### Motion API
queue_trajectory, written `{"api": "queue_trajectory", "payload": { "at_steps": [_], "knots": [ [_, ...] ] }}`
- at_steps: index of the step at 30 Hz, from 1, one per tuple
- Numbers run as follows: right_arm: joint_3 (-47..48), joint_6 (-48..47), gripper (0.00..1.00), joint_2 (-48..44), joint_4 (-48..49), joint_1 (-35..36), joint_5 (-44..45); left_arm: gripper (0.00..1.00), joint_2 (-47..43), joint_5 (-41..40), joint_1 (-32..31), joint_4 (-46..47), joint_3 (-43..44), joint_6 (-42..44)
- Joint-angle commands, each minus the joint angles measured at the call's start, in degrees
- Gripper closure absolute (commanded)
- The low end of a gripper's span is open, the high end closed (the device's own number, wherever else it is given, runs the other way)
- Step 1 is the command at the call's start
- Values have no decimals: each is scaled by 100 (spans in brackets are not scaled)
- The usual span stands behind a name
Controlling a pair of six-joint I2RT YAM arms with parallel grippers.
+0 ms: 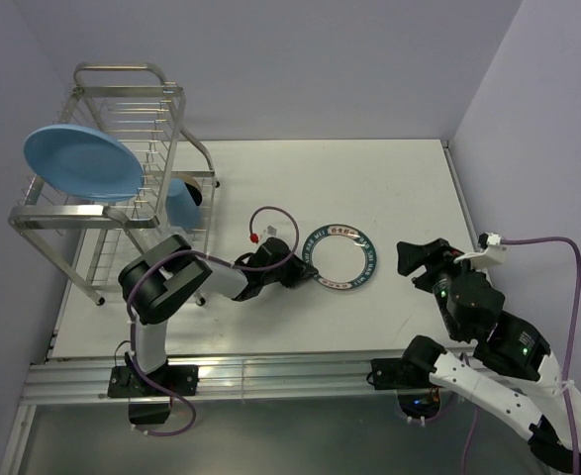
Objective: Load the mixed dishes into the dish rack
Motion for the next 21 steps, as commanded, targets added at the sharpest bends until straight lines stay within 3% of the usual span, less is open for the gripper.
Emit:
{"api": "queue_trajectory", "payload": {
  "at_steps": [1,6,12,16,21],
  "knots": [
    [156,85,23,180,-31,5,18,100,-196,-365,-23,-681,-71,423],
    [350,68,22,496,-66,-4,-245,100,-1057,-611,-172,-1208,51,1222],
    [350,-730,16,725,626,-4,-1352,100,-2552,-1015,-673,-2130,884,2734],
    [727,-942,15,901,566,-13,-1704,100,-3307,-1174,-858,-2974,1580,3464],
    [1000,-1084,17,778,541,-4,-2039,100,-4406,-1280,-911,-3283,1608,4141]
  ]
}}
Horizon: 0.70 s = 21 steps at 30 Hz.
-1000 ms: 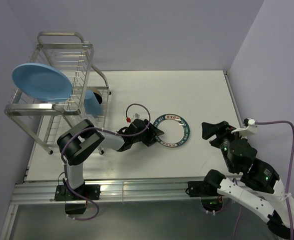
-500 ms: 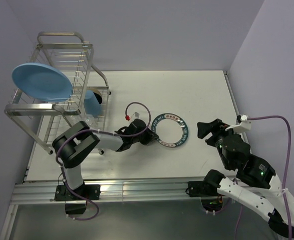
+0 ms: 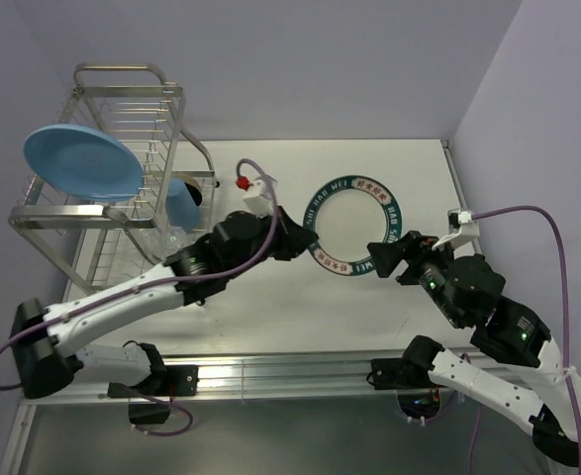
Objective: Load the mixed dishes into the dish rack
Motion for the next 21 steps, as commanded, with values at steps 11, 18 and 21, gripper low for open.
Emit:
{"api": "queue_trajectory", "payload": {
  "at_steps": [11,18,21],
  "knots": [
    [562,-611,22,158,923,-13,-1809,100,-2327,206,-6,-979,213,1244],
    [492,-848,28,685,2039,-4,-2919,100,-2476,619,-6,-1032,187,1235],
    [597,-997,47,1018,2180,-4,-2964,100,-2642,830,-6,-1014,143,1174]
  ]
}}
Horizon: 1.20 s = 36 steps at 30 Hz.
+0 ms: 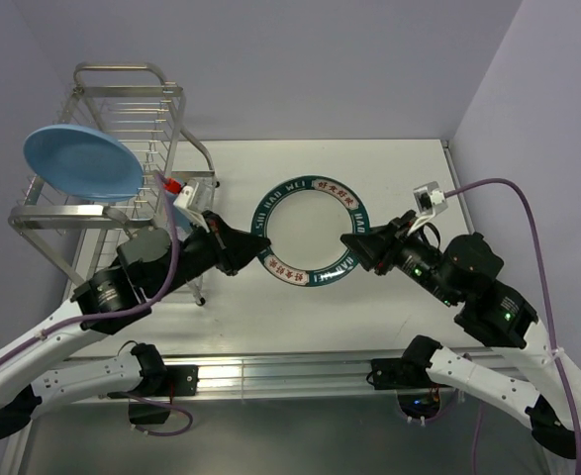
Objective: Load the mixed dishes into the dish rack
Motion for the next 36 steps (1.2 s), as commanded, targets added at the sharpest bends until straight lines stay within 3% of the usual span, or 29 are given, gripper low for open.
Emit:
{"api": "queue_trajectory", "payload": {
  "at_steps": [1,3,7,8,11,12,13,20,27,32,36],
  "knots": [
    [191,-283,69,392,830,31,-706,100,-280,542,-41,415,128,31],
    [191,-493,100,550,1093,40,-934,100,-456,490,-41,354,171,57],
    [51,-890,100,639,1673,40,-1304,100,-483,97,-32,-164,627,250],
    [33,-951,100,630,1892,31,-1313,100,-431,-97,-32,-661,820,285],
    [33,-1057,100,604,2279,40,-1322,59,-299,-686,-32,-1289,1445,531],
    [76,-1101,100,647,2377,40,-1296,26,-264,-845,-32,-1404,1725,575],
    [111,-1136,100,657,2473,40,-1296,2,-272,-994,-32,-1483,1849,671],
    [1129,-1706,100,1464,2563,153,-935,1,-659,-2093,-32,-1045,2884,1322],
    [3482,-3006,100,3228,2158,927,-364,1,-159,-3147,-32,-685,4389,2585],
    [4760,-3989,100,4512,2017,1392,-13,1,-490,-3544,-32,904,3770,3343],
    [5244,-4667,100,5077,2280,1718,-65,1,-676,-3597,-32,1153,3494,3406]
  ]
}}
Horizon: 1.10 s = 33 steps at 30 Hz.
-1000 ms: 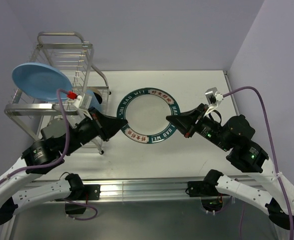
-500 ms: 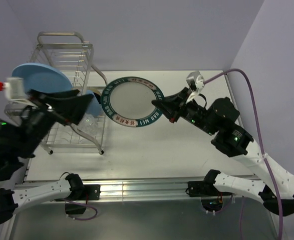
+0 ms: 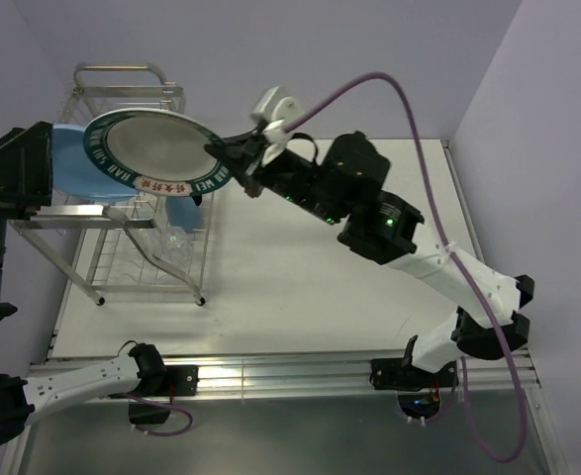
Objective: Load the mixed dishes into the dish rack
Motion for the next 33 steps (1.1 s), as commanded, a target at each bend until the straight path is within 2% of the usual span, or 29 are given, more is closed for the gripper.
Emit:
{"api": "queue_trajectory", "payload": {
  "at_steps": [1,5,9,14,18,23,33],
  "knots": [
    [357,-990,100,334,591,310,119,1,-58,-270,-21,499,-176,442],
    [673,-1342,100,808,847,461,-39,1,-233,-350,-30,367,-368,407],
    [1198,-1422,100,1230,944,531,-110,1,-523,-446,-21,683,-659,442],
    [1816,-1492,100,1749,829,610,-84,1,-480,-411,-21,377,-370,433],
    [1974,-1440,100,1881,1005,672,-49,1,-506,-394,-21,350,-378,433],
    [2615,-1466,100,2338,741,663,57,1,-585,-332,-30,332,-387,319],
    [2467,-1448,100,2567,1040,663,189,1,-603,-209,-30,218,-167,213]
  ]
}}
